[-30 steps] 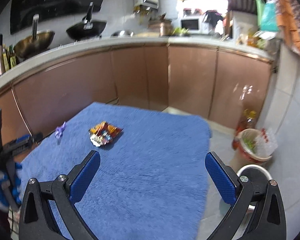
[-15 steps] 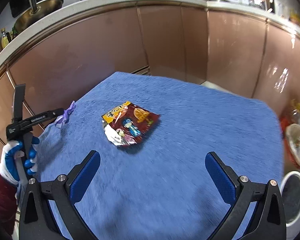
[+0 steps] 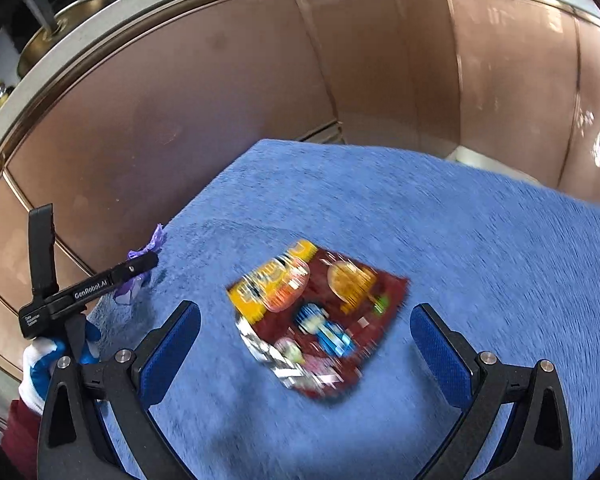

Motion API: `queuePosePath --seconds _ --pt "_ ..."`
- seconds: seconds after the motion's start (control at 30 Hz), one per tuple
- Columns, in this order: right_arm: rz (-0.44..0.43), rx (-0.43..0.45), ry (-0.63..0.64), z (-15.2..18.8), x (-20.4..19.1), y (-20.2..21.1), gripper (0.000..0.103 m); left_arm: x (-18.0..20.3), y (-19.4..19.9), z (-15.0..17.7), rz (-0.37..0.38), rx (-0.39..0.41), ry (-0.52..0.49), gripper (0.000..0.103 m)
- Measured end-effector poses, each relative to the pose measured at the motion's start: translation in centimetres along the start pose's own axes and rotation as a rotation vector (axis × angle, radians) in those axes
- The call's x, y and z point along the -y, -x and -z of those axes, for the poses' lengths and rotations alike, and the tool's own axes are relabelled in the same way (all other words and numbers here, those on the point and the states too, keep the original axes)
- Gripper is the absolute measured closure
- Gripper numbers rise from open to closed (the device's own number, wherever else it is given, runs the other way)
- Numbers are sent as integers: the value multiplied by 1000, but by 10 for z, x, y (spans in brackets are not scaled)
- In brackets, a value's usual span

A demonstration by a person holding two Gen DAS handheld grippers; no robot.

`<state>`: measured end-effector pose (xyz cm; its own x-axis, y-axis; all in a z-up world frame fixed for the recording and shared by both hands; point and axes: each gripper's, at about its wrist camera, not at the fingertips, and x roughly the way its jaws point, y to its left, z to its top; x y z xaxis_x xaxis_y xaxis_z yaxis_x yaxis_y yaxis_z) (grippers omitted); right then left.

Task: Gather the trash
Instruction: 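Grasp the red snack bag with the right tool while the left grasps a purple-wrapped plastic bag, then carry both items to the white bin and open both tools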

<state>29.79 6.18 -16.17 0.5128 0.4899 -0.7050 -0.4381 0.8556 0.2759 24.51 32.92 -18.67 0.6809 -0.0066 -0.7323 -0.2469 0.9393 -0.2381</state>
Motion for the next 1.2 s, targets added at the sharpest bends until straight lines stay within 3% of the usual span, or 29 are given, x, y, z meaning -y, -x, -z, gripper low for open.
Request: queuePosePath --seconds 0.23,0.33,0.5,0.6,0.67,0.7,1.07,1.2 --pt "47 -61 85 -4 -19 -38 0 4 -5 0 -5 -17 -19 47" --pt "84 -73 96 1 -20 -50 6 5 -6 0 -8 -20 -24 50" --pt "112 -48 81 0 -16 -48 35 7 -8 -3 -17 -21 -26 54" --pt "105 -37 52 1 -6 -44 57 8 -9 -4 -26 -19 -24 63" --pt "89 -25 28 2 2 -38 85 8 -9 -4 -32 -17 -17 68" --pt "83 -22 19 3 6 -36 88 7 -9 -3 -34 -15 -14 68" --pt "-17 -5 -16 27 14 22 95 15 -3 0 -91 11 -59 74" --pt "-23 3 -12 38 12 52 95 16 12 6 -76 16 -37 75"
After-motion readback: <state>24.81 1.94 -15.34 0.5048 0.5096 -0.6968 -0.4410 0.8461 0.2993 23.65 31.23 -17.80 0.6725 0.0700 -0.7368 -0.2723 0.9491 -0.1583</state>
